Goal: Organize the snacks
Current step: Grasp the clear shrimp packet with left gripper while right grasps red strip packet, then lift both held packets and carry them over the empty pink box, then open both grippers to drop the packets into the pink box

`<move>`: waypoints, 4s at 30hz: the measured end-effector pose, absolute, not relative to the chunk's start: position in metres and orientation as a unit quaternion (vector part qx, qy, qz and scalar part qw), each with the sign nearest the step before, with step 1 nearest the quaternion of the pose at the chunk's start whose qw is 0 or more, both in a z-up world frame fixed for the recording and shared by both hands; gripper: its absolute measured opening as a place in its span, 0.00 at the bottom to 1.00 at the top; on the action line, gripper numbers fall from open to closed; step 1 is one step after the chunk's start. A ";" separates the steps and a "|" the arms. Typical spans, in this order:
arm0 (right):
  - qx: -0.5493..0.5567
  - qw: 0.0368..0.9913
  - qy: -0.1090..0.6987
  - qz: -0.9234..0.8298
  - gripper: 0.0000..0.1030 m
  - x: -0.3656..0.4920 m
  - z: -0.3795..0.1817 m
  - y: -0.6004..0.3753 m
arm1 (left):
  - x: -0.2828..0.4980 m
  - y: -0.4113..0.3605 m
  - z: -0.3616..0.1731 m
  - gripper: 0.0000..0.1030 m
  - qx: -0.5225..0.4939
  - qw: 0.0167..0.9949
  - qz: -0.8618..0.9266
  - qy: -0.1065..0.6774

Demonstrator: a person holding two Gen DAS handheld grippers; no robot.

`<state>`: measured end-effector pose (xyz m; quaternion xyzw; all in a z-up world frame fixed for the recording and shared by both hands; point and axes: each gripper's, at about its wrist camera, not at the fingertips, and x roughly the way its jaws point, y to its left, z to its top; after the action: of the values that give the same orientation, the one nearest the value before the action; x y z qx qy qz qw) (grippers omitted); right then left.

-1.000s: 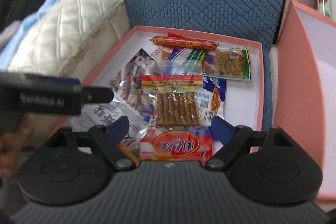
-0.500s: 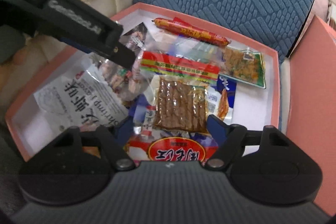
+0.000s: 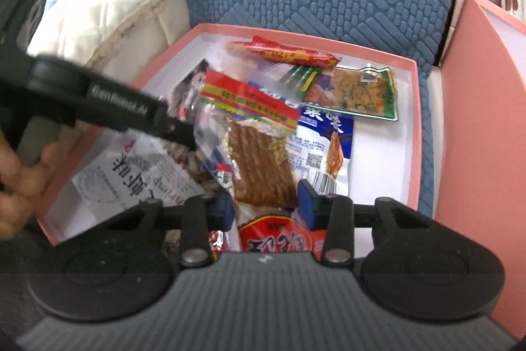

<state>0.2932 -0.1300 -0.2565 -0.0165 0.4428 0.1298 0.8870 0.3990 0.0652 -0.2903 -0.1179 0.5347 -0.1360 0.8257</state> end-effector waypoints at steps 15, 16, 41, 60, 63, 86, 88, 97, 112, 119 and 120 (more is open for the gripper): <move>0.064 0.894 0.431 0.101 0.17 0.290 -0.223 -0.162 | 0.353 0.053 -0.212 0.09 -0.070 0.891 -0.100 0.437; 0.069 0.896 0.428 0.100 0.17 0.290 -0.220 -0.165 | 0.349 0.052 -0.205 0.09 -0.066 0.896 -0.094 0.429; 0.086 0.926 0.354 0.100 0.17 0.220 -0.097 -0.203 | 0.262 0.002 -0.094 0.09 -0.094 0.934 -0.062 0.340; 0.097 0.952 0.280 0.074 0.17 0.207 -0.005 -0.283 | 0.264 -0.094 0.011 0.09 -0.082 0.954 -0.107 0.269; 0.099 0.955 0.272 0.065 0.17 0.207 0.001 -0.299 | 0.271 -0.116 0.021 0.09 -0.082 0.954 -0.121 0.262; 0.127 0.901 0.410 -0.056 0.18 0.245 -0.135 -0.446 | 0.376 -0.284 -0.126 0.09 -0.078 0.894 -0.179 0.403; 0.131 0.895 0.422 -0.060 0.18 0.249 -0.150 -0.450 | 0.377 -0.287 -0.140 0.09 -0.076 0.889 -0.176 0.417; 0.130 0.878 0.457 -0.058 0.19 0.275 -0.181 -0.451 | 0.388 -0.285 -0.165 0.10 -0.072 0.878 -0.175 0.440; 0.110 0.922 0.368 -0.046 0.54 0.232 -0.090 -0.429 | 0.337 -0.237 -0.078 0.33 -0.073 0.906 -0.172 0.380; 0.097 0.940 0.325 -0.027 0.54 0.195 -0.045 -0.389 | 0.284 -0.193 -0.032 0.33 -0.070 0.923 -0.171 0.338; 0.099 0.942 0.320 -0.023 0.54 0.189 -0.039 -0.382 | 0.277 -0.186 -0.028 0.33 -0.070 0.925 -0.170 0.333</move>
<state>0.1894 -0.3823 -0.0391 0.0986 0.3196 -0.0228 0.9421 0.2768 -0.1864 -0.0276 -0.0695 0.3334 -0.1700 0.9247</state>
